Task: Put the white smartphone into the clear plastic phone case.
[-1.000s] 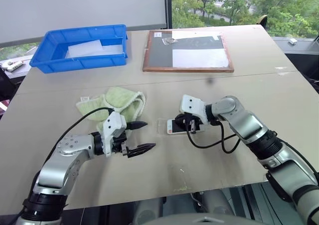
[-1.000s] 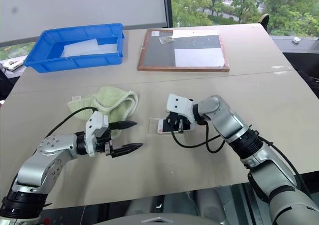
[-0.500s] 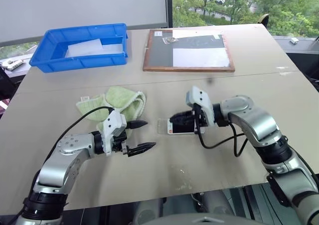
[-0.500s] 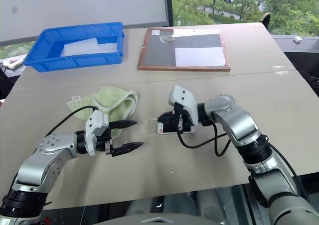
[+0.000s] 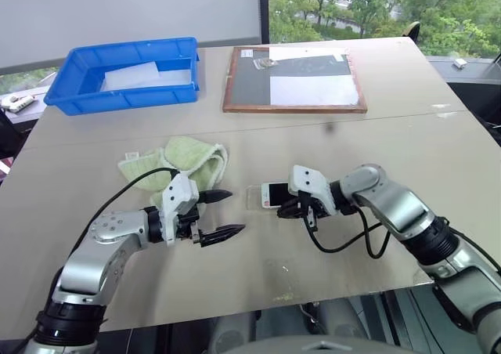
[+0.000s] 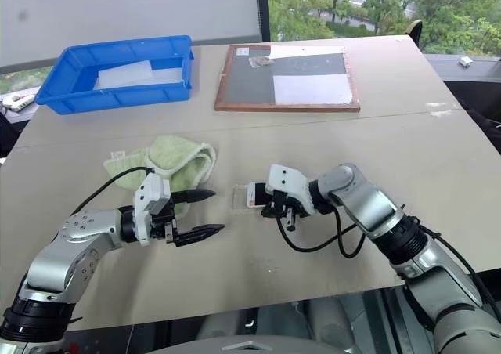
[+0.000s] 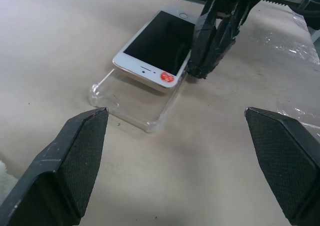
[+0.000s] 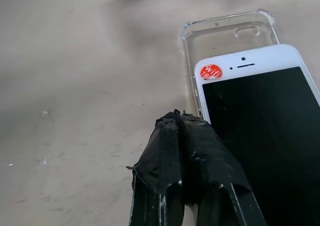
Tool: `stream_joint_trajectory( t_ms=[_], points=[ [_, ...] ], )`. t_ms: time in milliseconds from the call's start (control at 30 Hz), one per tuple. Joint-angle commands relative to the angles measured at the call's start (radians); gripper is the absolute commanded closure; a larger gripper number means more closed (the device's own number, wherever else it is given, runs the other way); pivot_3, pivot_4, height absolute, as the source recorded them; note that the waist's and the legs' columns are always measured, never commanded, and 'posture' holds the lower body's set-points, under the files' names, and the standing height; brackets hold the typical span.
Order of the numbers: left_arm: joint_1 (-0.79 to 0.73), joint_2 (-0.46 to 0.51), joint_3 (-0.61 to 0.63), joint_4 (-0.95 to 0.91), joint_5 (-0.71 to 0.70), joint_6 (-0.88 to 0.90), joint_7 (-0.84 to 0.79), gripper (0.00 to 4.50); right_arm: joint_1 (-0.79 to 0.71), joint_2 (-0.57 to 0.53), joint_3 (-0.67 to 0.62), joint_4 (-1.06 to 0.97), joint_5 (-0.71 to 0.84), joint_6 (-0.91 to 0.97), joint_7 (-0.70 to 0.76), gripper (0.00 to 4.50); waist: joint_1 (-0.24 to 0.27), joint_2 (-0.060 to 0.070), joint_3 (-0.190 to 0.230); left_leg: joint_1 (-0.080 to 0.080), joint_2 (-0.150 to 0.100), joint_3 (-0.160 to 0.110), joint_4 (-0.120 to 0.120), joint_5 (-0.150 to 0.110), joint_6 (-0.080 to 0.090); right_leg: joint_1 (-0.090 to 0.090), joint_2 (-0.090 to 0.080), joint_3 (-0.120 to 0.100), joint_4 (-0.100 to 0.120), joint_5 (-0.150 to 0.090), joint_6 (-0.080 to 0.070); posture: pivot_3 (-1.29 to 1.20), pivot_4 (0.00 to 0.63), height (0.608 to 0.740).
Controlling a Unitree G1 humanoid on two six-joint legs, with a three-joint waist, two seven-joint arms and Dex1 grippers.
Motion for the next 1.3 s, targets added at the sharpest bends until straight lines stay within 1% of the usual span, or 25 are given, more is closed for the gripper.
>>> stream_joint_trajectory(
  t_ms=[33, 133, 233, 300, 367, 467, 567, 700, 833, 967, 1300],
  points=[
    [0.000, 0.005, 0.016, -0.034, -0.013, -0.003, 0.001, 0.00, -0.015, 0.003, -0.031, -0.041, 0.039, 0.002, 0.028, 4.43, 0.000, 0.000, 0.000, 0.000, 0.000, 0.000, 0.000, 0.000, 0.000, 0.000, 0.000, 0.000, 0.000, 0.000, 0.000, 0.00, 0.150, 0.740],
    [0.005, 0.004, 0.016, -0.036, -0.013, -0.004, 0.005, 0.00, -0.014, 0.018, -0.092, -0.106, 0.144, 0.069, 0.059, 4.43, 0.000, 0.000, 0.000, 0.000, 0.001, 0.000, 0.000, 0.000, 0.000, 0.000, 0.000, 0.000, 0.000, 0.001, 0.001, 0.00, 0.150, 0.740],
    [0.011, 0.002, 0.016, -0.040, -0.014, -0.004, 0.008, 0.00, -0.030, 0.047, -0.136, -0.110, 0.188, 0.109, 0.029, 4.43, 0.000, 0.000, 0.000, 0.000, 0.001, 0.000, 0.000, 0.000, 0.000, 0.000, 0.000, 0.000, 0.000, 0.002, 0.002, 0.00, 0.150, 0.740],
    [0.014, 0.000, 0.016, -0.042, -0.015, -0.005, 0.009, 0.00, -0.054, 0.078, -0.166, -0.082, 0.194, 0.121, -0.013, 4.43, -0.001, 0.000, 0.000, 0.000, 0.001, 0.000, 0.000, 0.000, 0.000, 0.000, 0.000, 0.000, 0.000, 0.001, 0.002, 0.00, 0.150, 0.740],
    [0.016, -0.002, 0.015, -0.043, -0.015, -0.006, 0.011, 0.00, -0.080, 0.100, -0.175, -0.029, 0.165, 0.119, -0.064, 4.43, -0.001, 0.000, 0.000, 0.000, 0.001, 0.000, 0.000, 0.000, 0.000, 0.000, 0.000, 0.000, 0.000, 0.001, 0.001, 0.00, 0.150, 0.740],
    [0.018, -0.005, 0.015, -0.045, -0.015, -0.008, 0.013, 0.00, -0.095, 0.083, -0.127, 0.038, 0.086, 0.065, -0.093, 4.43, 0.002, 0.000, 0.000, 0.000, 0.000, 0.000, 0.000, 0.000, 0.000, 0.000, 0.000, 0.000, 0.000, 0.001, -0.001, 0.00, 0.150, 0.740],
    [0.017, -0.010, 0.012, -0.043, -0.012, -0.010, 0.017, 0.00, -0.101, 0.090, -0.082, 0.123, 0.016, 0.015, -0.125, 4.43, 0.003, 0.000, 0.000, 0.000, 0.000, 0.000, 0.000, 0.000, 0.000, 0.000, 0.000, 0.000, 0.000, 0.002, -0.003, 0.00, 0.150, 0.740],
    [0.016, -0.014, 0.010, -0.040, -0.009, -0.013, 0.021, 0.00, -0.091, 0.059, -0.003, 0.136, -0.036, -0.007, -0.076, 4.43, 0.000, 0.000, 0.000, 0.000, -0.001, 0.001, 0.000, 0.000, 0.000, 0.000, 0.000, 0.000, 0.000, 0.003, 0.000, 0.00, 0.150, 0.740],
    [0.013, -0.018, 0.010, -0.036, -0.006, -0.014, 0.025, 0.00, -0.084, 0.052, 0.047, 0.156, -0.088, -0.025, -0.073, 4.43, -0.001, 0.000, 0.000, 0.001, 0.000, 0.000, 0.000, 0.000, 0.000, 0.000, 0.000, 0.000, 0.000, 0.003, 0.000, 0.00, 0.150, 0.740],
    [0.011, -0.022, 0.007, -0.033, -0.003, -0.015, 0.030, 0.00, -0.076, 0.054, 0.078, 0.174, -0.136, -0.046, -0.078, 4.43, -0.001, -0.001, -0.001, 0.002, 0.000, 0.000, 0.000, 0.000, 0.000, 0.000, 0.000, 0.000, 0.001, 0.000, 0.000, 0.00, 0.150, 0.740],
    [0.010, -0.029, 0.006, -0.031, -0.001, -0.015, 0.037, 0.00, -0.052, 0.075, 0.115, 0.229, -0.192, 0.022, -0.089, 4.43, -0.002, -0.002, -0.007, 0.005, 0.000, 0.001, 0.000, 0.000, 0.000, 0.001, 0.000, 0.001, 0.003, 0.000, 0.000, 0.00, 0.150, 0.740]
  ],
)
